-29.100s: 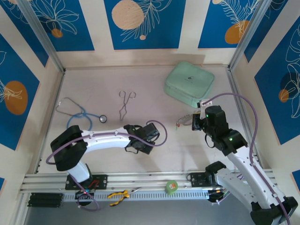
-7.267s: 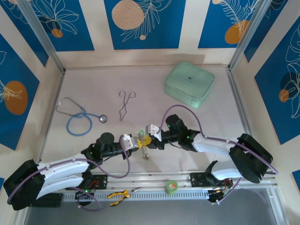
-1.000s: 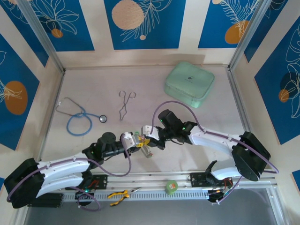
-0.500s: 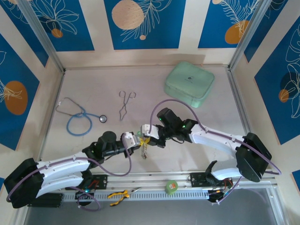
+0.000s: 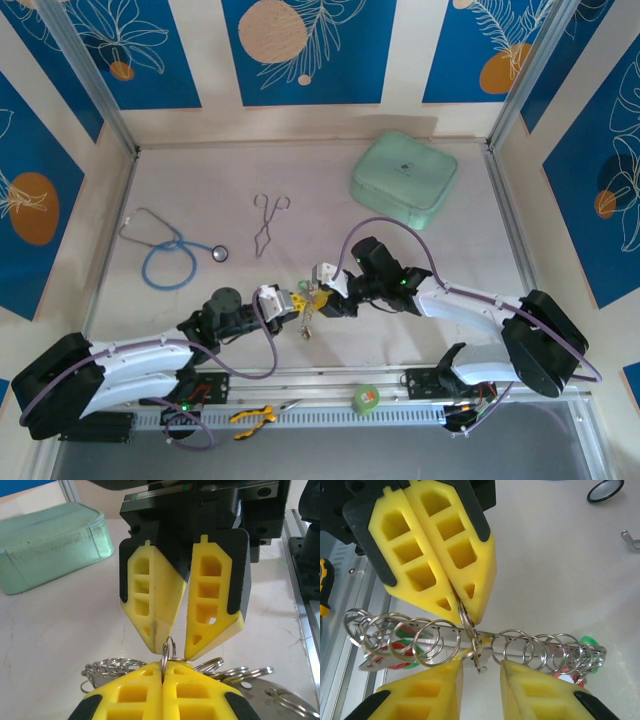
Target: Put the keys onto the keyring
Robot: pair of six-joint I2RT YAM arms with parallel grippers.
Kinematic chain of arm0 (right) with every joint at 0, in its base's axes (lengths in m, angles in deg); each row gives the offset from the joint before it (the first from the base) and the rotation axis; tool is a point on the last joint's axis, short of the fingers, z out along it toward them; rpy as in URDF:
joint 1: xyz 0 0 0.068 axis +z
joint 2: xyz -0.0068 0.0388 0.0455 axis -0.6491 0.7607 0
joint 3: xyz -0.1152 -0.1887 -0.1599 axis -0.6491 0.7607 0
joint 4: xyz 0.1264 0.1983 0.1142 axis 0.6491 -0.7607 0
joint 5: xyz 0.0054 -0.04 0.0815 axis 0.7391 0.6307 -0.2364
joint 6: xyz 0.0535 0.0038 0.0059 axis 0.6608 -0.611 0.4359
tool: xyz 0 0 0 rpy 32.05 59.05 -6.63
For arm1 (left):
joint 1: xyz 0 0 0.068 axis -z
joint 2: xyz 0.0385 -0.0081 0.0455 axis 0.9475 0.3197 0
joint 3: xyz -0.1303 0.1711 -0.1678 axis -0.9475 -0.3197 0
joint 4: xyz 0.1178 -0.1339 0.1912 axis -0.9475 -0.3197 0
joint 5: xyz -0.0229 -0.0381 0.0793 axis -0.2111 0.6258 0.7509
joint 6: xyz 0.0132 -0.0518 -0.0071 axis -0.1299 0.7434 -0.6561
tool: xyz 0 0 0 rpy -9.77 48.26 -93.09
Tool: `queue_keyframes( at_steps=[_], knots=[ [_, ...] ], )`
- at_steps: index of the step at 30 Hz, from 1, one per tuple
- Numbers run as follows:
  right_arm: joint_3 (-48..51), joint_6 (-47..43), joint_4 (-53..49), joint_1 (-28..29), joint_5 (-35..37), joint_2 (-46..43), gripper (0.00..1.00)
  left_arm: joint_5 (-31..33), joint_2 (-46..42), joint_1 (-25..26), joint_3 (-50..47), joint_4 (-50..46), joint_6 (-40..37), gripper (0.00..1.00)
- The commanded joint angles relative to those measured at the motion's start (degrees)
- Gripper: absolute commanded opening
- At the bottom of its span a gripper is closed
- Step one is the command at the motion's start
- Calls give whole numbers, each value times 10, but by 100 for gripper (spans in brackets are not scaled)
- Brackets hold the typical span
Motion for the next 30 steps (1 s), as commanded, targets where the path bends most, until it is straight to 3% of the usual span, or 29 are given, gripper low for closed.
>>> queue_keyframes(
  at_steps=[1,16,30],
  knots=[
    [4,9,15,-3,-23,-9,24,-15,-2,1,-4,38,9,0],
    [-3,8,-5,-11,-43,-6,0,-17,-11,2,-2,20,2,0],
    [-39,7,-47,-14,-38,57,0,-37,-21,1,14,16,2,0]
  ],
)
